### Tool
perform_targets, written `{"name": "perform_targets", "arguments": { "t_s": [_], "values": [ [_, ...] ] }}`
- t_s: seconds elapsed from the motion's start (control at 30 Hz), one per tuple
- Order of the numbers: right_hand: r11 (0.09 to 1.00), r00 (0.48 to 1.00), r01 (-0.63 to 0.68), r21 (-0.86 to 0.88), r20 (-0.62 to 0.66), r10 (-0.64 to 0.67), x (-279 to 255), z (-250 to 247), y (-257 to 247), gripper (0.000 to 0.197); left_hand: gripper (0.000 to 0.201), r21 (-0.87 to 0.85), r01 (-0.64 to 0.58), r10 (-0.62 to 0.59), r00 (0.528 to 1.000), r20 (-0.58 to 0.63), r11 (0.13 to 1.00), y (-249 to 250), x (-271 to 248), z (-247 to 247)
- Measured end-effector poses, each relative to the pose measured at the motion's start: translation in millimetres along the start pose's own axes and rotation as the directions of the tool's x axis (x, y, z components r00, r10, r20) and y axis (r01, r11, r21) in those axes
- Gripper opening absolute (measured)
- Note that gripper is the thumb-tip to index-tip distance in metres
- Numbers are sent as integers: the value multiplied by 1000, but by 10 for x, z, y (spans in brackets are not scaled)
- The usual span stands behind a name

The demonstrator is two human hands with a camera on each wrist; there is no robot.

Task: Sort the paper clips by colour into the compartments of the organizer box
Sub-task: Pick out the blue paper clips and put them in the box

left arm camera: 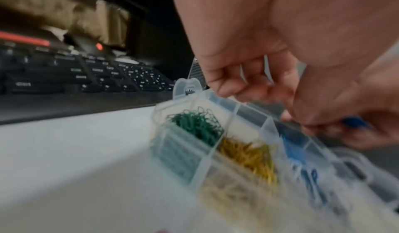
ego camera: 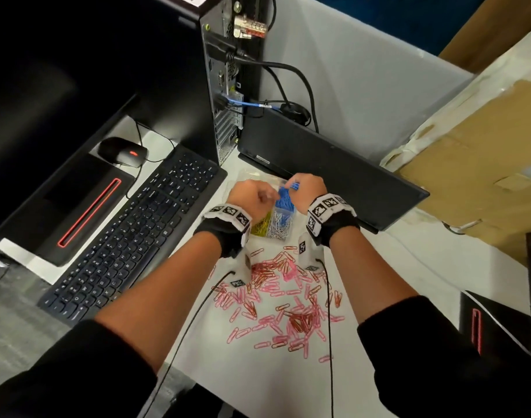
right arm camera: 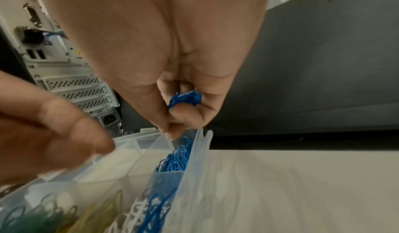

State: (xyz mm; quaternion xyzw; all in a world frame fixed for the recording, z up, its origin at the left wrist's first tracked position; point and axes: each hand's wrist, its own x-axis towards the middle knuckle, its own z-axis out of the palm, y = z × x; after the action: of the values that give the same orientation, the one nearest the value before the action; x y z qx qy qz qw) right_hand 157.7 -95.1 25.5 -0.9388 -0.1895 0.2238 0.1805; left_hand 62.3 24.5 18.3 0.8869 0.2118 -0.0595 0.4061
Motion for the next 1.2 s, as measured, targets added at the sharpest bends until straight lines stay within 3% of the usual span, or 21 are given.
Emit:
{"name": "perform_targets", "arguments": {
  "t_s": [0.1, 0.23, 0.37, 0.43, 0.5, 0.57, 0.67, 0.77, 0.9, 1.07, 1.2],
  "values": [
    [997, 999, 39, -61, 31, -37, 29, 39, -40, 27, 10, 188, 16, -27, 998, 55, 982, -48, -64, 111],
    [996, 996, 85, -4, 40, -85, 44, 83, 44, 37, 22, 337, 43, -62, 997, 47, 940, 39, -59, 331],
    [983, 980, 149, 105, -151, -132, -61, 2, 239, 29, 32, 447, 70, -82, 997, 8, 892, 114, 5, 480],
    [992, 968, 83, 93, -246, -58, -150, -33, 419, 30, 32, 481, 85, -92, 996, -8, 873, 141, 33, 513],
    [996, 971, -45, 81, -232, 63, -244, -22, 651, 28, 31, 490, 103, -112, 994, -12, 866, 151, 43, 526],
    [984, 973, -176, 3, -153, 174, -342, 55, 907, 23, 31, 472, 129, -136, 991, -18, 872, 132, 55, 541],
    [953, 963, -254, -165, -134, 233, -499, 250, 1169, 51, 30, 430, 147, -155, 988, -15, 891, 108, 54, 556],
    [952, 962, -226, -207, -201, 185, -606, 408, 1246, 66, 28, 375, 142, -154, 988, 3, 916, 102, 42, 535],
    [959, 960, -208, -193, -227, 162, -655, 508, 1251, 69, 28, 276, 123, -143, 988, 51, 953, 33, 25, 474],
    [952, 969, -213, -220, -173, 177, -659, 513, 1200, 72, 18, 84, 103, -106, 994, 29, 991, 15, -3, 327],
    [922, 982, -189, -339, -52, 182, -726, 577, 1122, 69, 14, -53, 85, -87, 996, -36, 995, 116, 67, 238]
  ]
}}
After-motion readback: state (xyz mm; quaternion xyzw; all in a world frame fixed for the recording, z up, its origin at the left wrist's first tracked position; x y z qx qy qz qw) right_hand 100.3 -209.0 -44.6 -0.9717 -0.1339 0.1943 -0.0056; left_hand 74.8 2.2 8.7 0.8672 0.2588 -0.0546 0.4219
